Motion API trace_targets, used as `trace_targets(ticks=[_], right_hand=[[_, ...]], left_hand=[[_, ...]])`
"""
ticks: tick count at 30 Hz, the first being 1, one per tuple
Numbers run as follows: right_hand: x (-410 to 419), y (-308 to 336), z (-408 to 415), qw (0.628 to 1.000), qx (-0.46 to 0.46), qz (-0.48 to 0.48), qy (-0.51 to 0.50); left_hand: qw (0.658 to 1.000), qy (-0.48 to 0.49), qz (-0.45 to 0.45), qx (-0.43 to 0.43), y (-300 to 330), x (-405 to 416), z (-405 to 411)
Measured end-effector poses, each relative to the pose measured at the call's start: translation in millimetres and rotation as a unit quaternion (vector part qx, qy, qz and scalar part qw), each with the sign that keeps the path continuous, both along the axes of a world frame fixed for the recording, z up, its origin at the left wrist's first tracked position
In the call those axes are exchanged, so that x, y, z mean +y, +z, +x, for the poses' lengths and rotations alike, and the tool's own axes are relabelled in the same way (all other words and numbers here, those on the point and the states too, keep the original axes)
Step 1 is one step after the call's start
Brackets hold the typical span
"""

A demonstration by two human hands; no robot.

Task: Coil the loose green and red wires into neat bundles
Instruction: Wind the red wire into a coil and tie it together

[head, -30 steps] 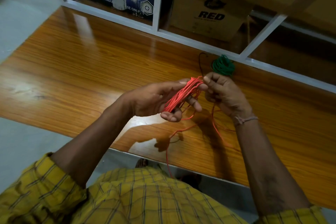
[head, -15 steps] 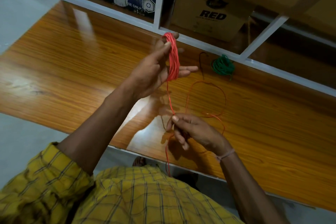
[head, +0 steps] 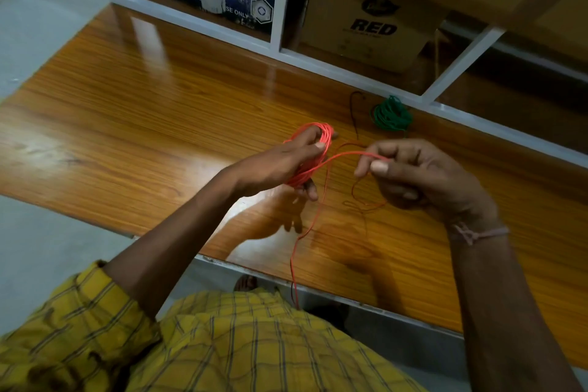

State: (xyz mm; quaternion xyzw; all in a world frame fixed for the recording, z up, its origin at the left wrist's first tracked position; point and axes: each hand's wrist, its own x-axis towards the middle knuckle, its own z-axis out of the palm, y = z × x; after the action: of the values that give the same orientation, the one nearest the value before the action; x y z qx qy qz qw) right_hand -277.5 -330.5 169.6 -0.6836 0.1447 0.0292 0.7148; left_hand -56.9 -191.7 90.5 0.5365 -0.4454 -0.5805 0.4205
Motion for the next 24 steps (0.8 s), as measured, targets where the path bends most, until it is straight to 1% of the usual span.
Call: trace_targets(ticks=[3,5,8,12,14,18,22,24], right_hand=[[-19,2,5,0.997,-0.046,0.013,-0.054],[-27,-1,11,0.994,-0.058,-0.001,-0.089],[-35,-11,23,0.989,-0.057,-0.029,-0.133],[-39,-33,35,0.982,-0.039,-0.072,-0.173],[-37,-47,39,0.978,-0.035,-0.083,-0.188],[-33,-74,45,0.97,-0.029,-0.1,-0.221],[-24,-95,46,0.964,-0.018,-0.074,-0.256],[-14,-110,46,0.962,0.004,-0.048,-0.269]], left_hand=[[0.998,-0.033,0.011,0.058,6,7,-2],[0.994,-0.06,0.004,0.096,7,10,-4],[0.985,-0.089,-0.016,0.149,5,11,-7],[0.972,-0.08,-0.03,0.22,6,11,-11],[0.968,-0.072,-0.031,0.237,7,11,-12],[0.968,-0.051,-0.026,0.244,9,11,-13],[0.966,-0.038,-0.027,0.255,9,9,-11],[0.964,-0.039,-0.037,0.262,10,8,-9]])
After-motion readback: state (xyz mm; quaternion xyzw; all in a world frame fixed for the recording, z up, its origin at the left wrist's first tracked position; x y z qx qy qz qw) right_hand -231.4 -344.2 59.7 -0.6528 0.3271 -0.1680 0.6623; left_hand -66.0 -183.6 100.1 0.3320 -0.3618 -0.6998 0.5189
